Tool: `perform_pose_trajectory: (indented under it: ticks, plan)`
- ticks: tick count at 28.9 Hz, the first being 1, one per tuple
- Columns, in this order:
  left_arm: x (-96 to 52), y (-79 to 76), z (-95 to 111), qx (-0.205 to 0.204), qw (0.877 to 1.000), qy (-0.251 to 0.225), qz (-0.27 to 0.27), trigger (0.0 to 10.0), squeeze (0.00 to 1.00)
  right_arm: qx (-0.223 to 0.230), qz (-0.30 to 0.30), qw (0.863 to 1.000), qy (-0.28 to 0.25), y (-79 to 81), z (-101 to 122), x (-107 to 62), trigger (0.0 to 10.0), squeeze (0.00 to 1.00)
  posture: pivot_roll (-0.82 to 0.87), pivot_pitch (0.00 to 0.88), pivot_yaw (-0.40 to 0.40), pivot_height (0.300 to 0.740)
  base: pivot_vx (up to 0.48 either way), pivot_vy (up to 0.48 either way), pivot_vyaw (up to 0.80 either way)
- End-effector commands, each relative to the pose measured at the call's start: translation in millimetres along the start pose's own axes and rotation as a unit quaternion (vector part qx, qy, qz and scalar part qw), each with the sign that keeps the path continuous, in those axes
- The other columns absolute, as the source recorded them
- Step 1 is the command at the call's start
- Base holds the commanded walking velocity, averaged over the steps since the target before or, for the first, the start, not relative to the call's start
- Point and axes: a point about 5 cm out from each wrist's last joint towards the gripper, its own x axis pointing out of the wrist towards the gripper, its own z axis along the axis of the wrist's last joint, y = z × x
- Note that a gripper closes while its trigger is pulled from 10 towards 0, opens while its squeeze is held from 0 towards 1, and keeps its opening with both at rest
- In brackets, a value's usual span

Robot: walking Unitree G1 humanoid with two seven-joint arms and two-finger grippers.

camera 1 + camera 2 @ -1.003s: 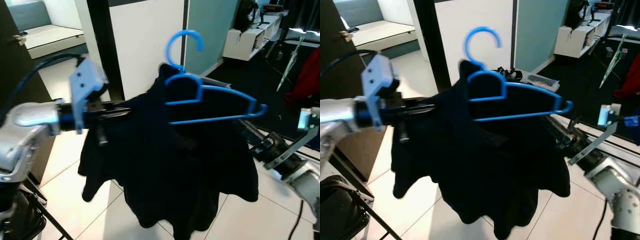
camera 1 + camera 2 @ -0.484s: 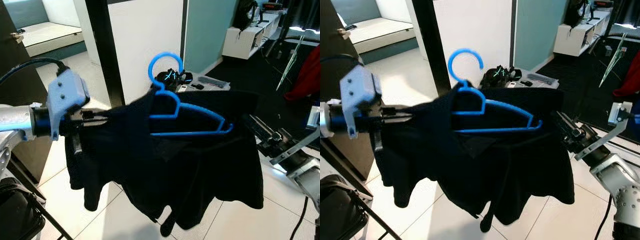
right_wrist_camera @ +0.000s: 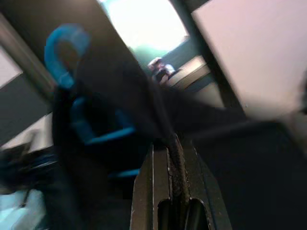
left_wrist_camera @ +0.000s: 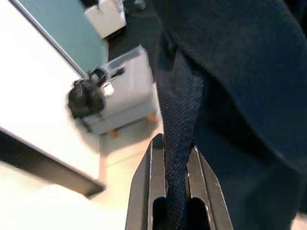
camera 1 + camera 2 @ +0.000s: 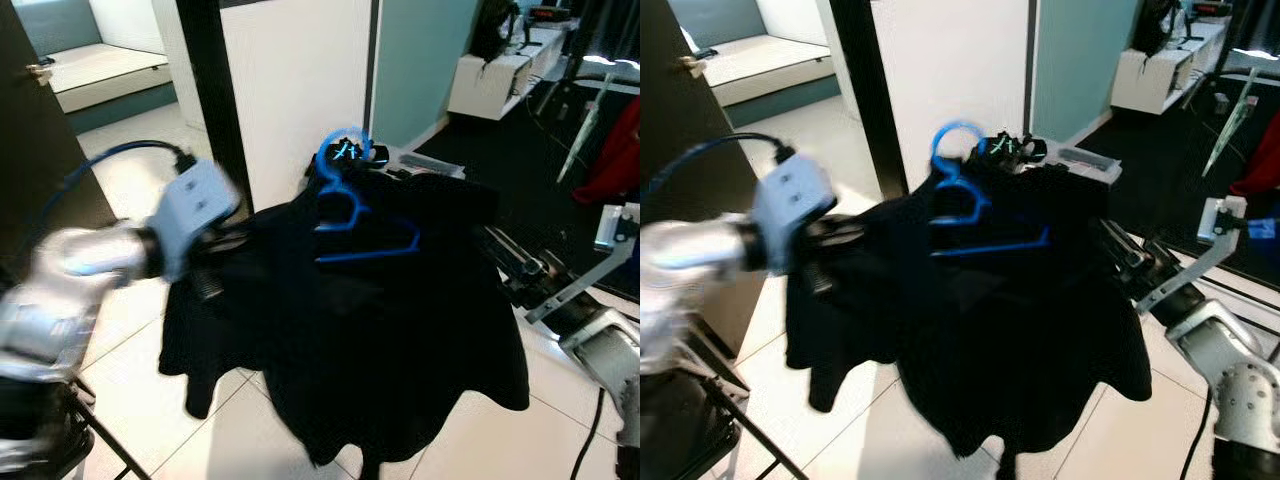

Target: Hang hanger

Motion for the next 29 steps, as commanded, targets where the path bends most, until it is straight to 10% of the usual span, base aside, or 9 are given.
perform_pose_trajectory:
  ticks: [1, 8, 9, 13, 14, 19, 23, 25, 29]
  plan:
    - [-3.7, 10.5, 3, 0.012, 0.999, 0.007, 0.034, 1.1, 0.0, -0.013, 0.002, 1.0, 0.0, 2.8, 3, -0.3, 0.0, 0.0, -0.04, 0.0, 0.03, 0.74, 0.0, 0.0, 0.0]
    - [21.0, -17.4, 5, -0.048, 0.996, -0.022, 0.069, 0.8, 0.0, -0.005, 0.02, 1.0, 0.017, 15.1, -15, 16.8, 0.0, 0.0, -0.04, 0.0, 0.034, 0.74, 0.0, 0.0, 0.0]
    - [22.9, -23.4, 2, -0.044, 0.996, -0.019, 0.072, 4.1, 0.0, -0.01, 0.021, 0.999, 0.029, 15.6, -20, 18.1, 0.0, 0.0, -0.04, 0.0, 0.034, 0.74, 0.0, 0.0, 0.0]
    - [19.5, -25.2, -5, -0.02, 0.997, -0.013, 0.079, 4.9, 0.0, -0.024, 0.007, 0.998, 0.054, 11.9, -26, 15.7, 0.0, 0.0, -0.03, 0.0, 0.035, 0.74, 0.0, 0.0, 0.0]
    - [16.0, -22.8, -6, -0.002, 0.997, -0.017, 0.081, 10.0, 0.0, -0.04, -0.009, 0.997, 0.067, 7.3, -28, 12.8, 0.0, 0.0, -0.03, 0.0, 0.036, 0.74, 0.0, 0.0, 0.0]
    - [4.1, -13.0, -5, 0.016, 0.997, -0.04, 0.071, 10.0, 0.0, -0.072, -0.044, 0.993, 0.079, -4.4, -22, 5.7, 0.0, 0.0, -0.03, 0.0, 0.038, 0.74, 0.0, 0.0, 0.0]
    - [-9.7, 3.1, -7, 0.03, 0.995, -0.05, 0.085, 10.0, 0.0, -0.107, -0.081, 0.988, 0.081, -15.9, -13, -1.1, 1.6, 0.0, -0.04, 0.0, 0.04, 0.74, 0.0, 0.0, 0.0]
    - [-23.9, 13.2, -12, 0.042, 0.994, -0.053, 0.091, 10.0, 0.0, -0.141, -0.121, 0.98, 0.076, -28.0, 0, -7.7, 7.8, 0.0, -0.04, 0.0, 0.04, 0.74, 0.0, 0.0, 0.0]
    - [-30.5, 4.0, -15, 0.055, 0.995, -0.058, 0.052, 10.0, 0.0, -0.161, -0.134, 0.974, 0.081, -33.8, 6, -11.5, 10.0, 0.0, -0.04, 0.0, 0.036, 0.74, 0.0, 0.0, 0.0]
